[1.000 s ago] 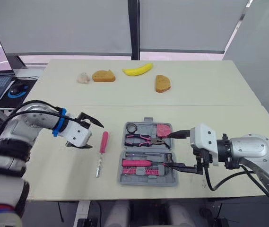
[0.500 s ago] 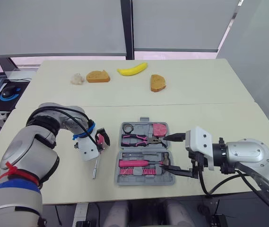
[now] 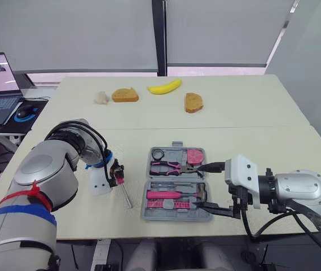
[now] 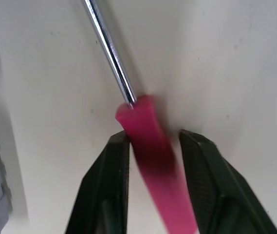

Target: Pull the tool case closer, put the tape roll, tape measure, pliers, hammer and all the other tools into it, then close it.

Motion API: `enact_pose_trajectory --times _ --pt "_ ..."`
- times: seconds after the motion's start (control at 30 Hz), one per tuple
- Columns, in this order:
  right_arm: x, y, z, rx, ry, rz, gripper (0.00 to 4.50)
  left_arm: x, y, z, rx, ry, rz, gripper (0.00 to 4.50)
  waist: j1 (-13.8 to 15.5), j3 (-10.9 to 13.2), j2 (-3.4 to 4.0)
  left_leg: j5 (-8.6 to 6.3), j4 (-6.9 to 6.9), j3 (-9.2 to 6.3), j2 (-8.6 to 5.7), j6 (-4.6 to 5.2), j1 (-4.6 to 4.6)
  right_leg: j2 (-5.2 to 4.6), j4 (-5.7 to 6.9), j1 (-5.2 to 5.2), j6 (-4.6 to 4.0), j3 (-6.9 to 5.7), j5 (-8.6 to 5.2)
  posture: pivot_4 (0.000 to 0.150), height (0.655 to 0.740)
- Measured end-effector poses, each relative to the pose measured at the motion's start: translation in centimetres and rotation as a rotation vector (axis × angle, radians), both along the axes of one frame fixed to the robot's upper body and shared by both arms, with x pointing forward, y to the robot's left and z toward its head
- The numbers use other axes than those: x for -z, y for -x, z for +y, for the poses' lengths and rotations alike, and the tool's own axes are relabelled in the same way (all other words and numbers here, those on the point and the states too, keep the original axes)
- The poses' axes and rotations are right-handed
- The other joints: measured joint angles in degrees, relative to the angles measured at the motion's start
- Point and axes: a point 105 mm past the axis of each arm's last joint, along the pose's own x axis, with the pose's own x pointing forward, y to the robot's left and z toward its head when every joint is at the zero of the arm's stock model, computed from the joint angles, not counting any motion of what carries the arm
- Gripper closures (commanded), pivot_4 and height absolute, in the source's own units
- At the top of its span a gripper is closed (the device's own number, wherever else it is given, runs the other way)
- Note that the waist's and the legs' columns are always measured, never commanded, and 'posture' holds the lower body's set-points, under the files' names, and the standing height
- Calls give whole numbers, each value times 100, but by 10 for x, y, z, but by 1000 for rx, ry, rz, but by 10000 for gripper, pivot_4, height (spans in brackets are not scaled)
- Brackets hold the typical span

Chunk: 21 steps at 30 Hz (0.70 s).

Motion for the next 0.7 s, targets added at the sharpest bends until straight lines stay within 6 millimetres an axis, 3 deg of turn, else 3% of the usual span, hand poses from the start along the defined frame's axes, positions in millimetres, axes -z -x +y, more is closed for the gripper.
enact_pose_trajectory --times 0.03,0.3,0.7 --pt "0 0 0 1 0 1 0 0 3 -2 3 19 16 40188 -1 0 -4 -1 0 3 -2 1 -4 -1 -3 -3 0 2 0 1500 7400" --pt "-1 -6 -1 1 -7 2 0 -13 17 3 13 68 93 40242 -14 50 -105 -2 0 5 12 4 -21 0 -6 -25 -2 1 2 1500 7400" --pt "3 -12 7 -19 -29 10 0 -55 4 27 -221 191 -14 40243 -36 65 -132 -2 0 10 13 4 -21 2 1 -31 -2 2 2 1500 7400"
